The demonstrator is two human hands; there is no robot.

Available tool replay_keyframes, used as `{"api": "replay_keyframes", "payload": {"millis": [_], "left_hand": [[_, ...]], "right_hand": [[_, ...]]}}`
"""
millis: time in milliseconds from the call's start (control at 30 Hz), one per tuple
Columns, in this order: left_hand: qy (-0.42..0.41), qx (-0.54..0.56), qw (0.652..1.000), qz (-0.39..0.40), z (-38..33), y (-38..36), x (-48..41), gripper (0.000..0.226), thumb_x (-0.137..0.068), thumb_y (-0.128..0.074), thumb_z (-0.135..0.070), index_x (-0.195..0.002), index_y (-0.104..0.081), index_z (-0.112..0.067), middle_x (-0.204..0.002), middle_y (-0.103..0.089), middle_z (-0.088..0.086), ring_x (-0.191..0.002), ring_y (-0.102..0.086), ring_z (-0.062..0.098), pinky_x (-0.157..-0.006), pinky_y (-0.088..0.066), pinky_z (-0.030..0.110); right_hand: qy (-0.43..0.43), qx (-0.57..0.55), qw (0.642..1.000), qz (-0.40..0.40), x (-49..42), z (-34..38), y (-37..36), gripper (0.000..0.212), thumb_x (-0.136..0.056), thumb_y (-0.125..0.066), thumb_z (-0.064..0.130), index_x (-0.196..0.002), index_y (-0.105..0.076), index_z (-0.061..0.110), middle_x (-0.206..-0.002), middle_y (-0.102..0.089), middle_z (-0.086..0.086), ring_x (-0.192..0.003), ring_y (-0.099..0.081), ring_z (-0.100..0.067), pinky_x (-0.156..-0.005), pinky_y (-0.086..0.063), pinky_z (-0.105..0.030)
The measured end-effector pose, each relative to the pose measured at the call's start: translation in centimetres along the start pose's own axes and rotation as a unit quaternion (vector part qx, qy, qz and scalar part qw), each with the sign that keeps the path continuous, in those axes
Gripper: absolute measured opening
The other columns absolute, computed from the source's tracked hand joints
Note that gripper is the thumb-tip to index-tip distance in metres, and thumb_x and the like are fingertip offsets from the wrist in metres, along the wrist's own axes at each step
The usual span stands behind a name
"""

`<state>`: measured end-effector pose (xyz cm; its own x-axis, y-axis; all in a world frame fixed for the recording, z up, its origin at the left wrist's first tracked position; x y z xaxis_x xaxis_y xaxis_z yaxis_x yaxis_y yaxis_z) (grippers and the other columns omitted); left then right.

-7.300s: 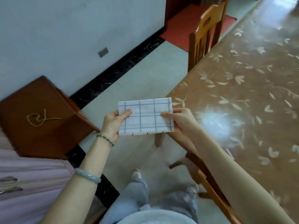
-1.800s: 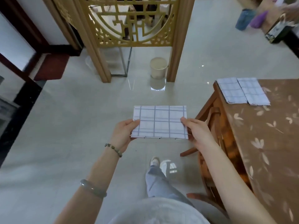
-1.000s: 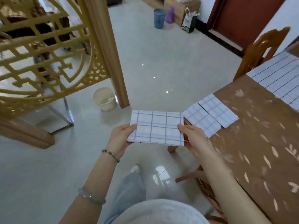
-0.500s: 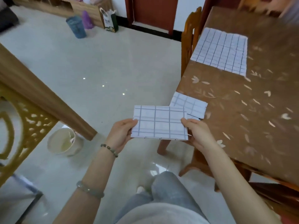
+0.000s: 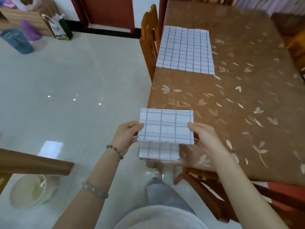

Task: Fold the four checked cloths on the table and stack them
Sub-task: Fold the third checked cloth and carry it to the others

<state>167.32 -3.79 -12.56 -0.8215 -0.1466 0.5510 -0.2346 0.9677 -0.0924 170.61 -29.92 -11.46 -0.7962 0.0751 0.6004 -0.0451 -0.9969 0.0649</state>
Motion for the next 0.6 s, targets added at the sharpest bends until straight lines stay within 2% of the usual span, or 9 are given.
{"api": "replay_keyframes", "payload": {"millis": [100,267,367,433,533,600], "left_hand": [[0.004,-0.067,0.998,0.012,-0.5,-3.2,-3.2,0.010,-0.088,-0.066,-0.017,-0.085,-0.069,-0.008,-0.076,-0.063,0.004,-0.069,-0.059,0.014,-0.063,-0.052,0.024],[0.011,-0.134,0.991,0.014,-0.2,-8.4,-7.6,0.011,-0.085,-0.069,-0.013,-0.075,-0.064,-0.012,-0.065,-0.058,-0.001,-0.056,-0.054,0.009,-0.054,-0.049,0.019],[0.023,-0.168,0.985,0.030,0.7,-10.9,-9.7,0.013,-0.085,-0.068,-0.009,-0.074,-0.063,-0.013,-0.063,-0.060,-0.003,-0.053,-0.059,0.005,-0.055,-0.052,0.017],[0.015,-0.209,0.977,0.043,1.4,-12.4,-11.1,0.013,-0.084,-0.068,-0.008,-0.073,-0.063,-0.010,-0.063,-0.060,0.001,-0.057,-0.059,0.009,-0.061,-0.054,0.021],[-0.005,-0.272,0.961,0.045,2.4,-13.8,-12.7,0.010,-0.083,-0.069,-0.010,-0.075,-0.063,-0.007,-0.063,-0.058,0.004,-0.059,-0.056,0.014,-0.068,-0.056,0.027],[-0.006,-0.293,0.955,0.044,3.1,-14.2,-13.5,0.010,-0.083,-0.069,-0.011,-0.077,-0.062,-0.007,-0.062,-0.058,0.004,-0.058,-0.056,0.014,-0.070,-0.057,0.030]], "right_hand": [[-0.003,-0.004,1.000,-0.017,-2.6,0.6,2.9,0.013,-0.091,-0.063,0.019,-0.093,-0.070,0.008,-0.089,-0.074,-0.008,-0.083,-0.070,-0.024,-0.071,-0.057,-0.037],[-0.012,-0.021,0.999,-0.047,-6.9,0.0,7.1,0.011,-0.093,-0.059,0.012,-0.087,-0.066,0.007,-0.094,-0.071,-0.011,-0.083,-0.068,-0.024,-0.068,-0.054,-0.035],[-0.026,-0.037,0.996,-0.072,-9.2,-1.1,9.5,0.006,-0.091,-0.060,0.008,-0.087,-0.065,0.007,-0.102,-0.069,-0.012,-0.096,-0.066,-0.031,-0.076,-0.056,-0.041],[-0.034,-0.038,0.995,-0.081,-10.4,-1.9,10.8,0.007,-0.090,-0.060,0.006,-0.085,-0.065,0.006,-0.110,-0.066,-0.014,-0.096,-0.066,-0.031,-0.081,-0.055,-0.045],[-0.037,-0.027,0.994,-0.096,-11.3,-2.6,11.9,0.010,-0.089,-0.059,0.003,-0.083,-0.065,0.007,-0.094,-0.068,-0.013,-0.087,-0.065,-0.028,-0.087,-0.052,-0.049],[-0.034,-0.022,0.994,-0.103,-11.9,-2.9,12.1,0.008,-0.087,-0.060,0.002,-0.086,-0.066,0.007,-0.094,-0.068,-0.014,-0.086,-0.064,-0.028,-0.088,-0.051,-0.051]]}}
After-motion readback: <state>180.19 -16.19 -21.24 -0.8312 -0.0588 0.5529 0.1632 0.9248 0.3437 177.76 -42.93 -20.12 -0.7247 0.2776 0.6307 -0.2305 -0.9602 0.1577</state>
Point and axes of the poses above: each hand's wrist, its own x-axis away from the middle knuckle, its own y-axis out of the back of the hand, z = x × y, the point moved 6 cm from there along -x, towards the middle knuckle
